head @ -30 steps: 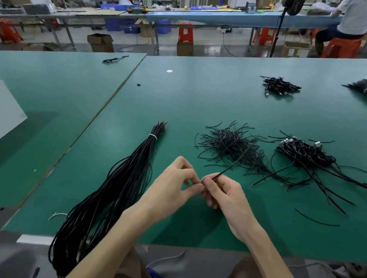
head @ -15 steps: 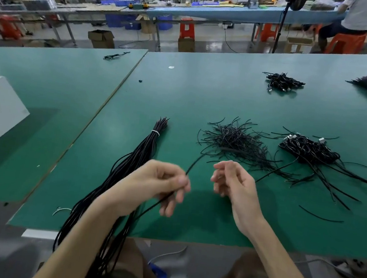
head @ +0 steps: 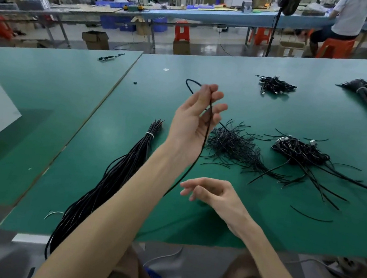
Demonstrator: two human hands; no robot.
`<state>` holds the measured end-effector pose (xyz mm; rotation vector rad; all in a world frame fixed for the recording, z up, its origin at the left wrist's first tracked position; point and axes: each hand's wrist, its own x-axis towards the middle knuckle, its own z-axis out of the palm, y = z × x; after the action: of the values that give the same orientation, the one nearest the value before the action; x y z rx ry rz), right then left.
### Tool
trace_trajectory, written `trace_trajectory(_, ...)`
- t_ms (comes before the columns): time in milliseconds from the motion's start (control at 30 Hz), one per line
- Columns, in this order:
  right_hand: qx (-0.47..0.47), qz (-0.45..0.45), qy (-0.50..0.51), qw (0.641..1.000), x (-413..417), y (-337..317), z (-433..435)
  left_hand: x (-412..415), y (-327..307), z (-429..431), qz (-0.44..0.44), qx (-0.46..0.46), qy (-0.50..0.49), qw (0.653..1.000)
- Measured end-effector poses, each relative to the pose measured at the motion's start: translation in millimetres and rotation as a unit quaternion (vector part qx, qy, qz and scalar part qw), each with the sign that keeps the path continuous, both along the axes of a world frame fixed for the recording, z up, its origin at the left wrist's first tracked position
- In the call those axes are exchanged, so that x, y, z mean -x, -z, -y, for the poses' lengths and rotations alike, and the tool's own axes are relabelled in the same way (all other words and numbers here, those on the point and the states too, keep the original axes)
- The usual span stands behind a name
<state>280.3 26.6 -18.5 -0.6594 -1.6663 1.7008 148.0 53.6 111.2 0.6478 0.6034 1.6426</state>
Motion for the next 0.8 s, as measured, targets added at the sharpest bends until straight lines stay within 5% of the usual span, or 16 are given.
trace_trajectory(367,0.015,0.017,-0.010,1.000,1,4,-3,-19,58,-27,0.139,0.122,-0.008,0.983)
trace_trajectory(467,0.014,-0.013,0.004,1.000,-2,4,-4,-19,66,-27,0.052,0.123,0.028,0.991)
trace_trajectory(567,0.041,-0.057,0.111,0.991,-3,6,-5,-10,72,-23,-0.156,0.131,0.085,0.975)
trace_trajectory(667,0.083,-0.125,0.202,0.968,-4,7,-7,13,73,-12,-0.397,0.150,0.218,0.879)
trace_trajectory(733,0.121,-0.168,0.220,0.953,-5,5,-8,28,71,-2,-0.442,0.138,0.323,0.825)
trace_trajectory(800,0.160,-0.209,0.229,0.937,-6,3,-10,41,67,6,-0.437,0.121,0.367,0.812)
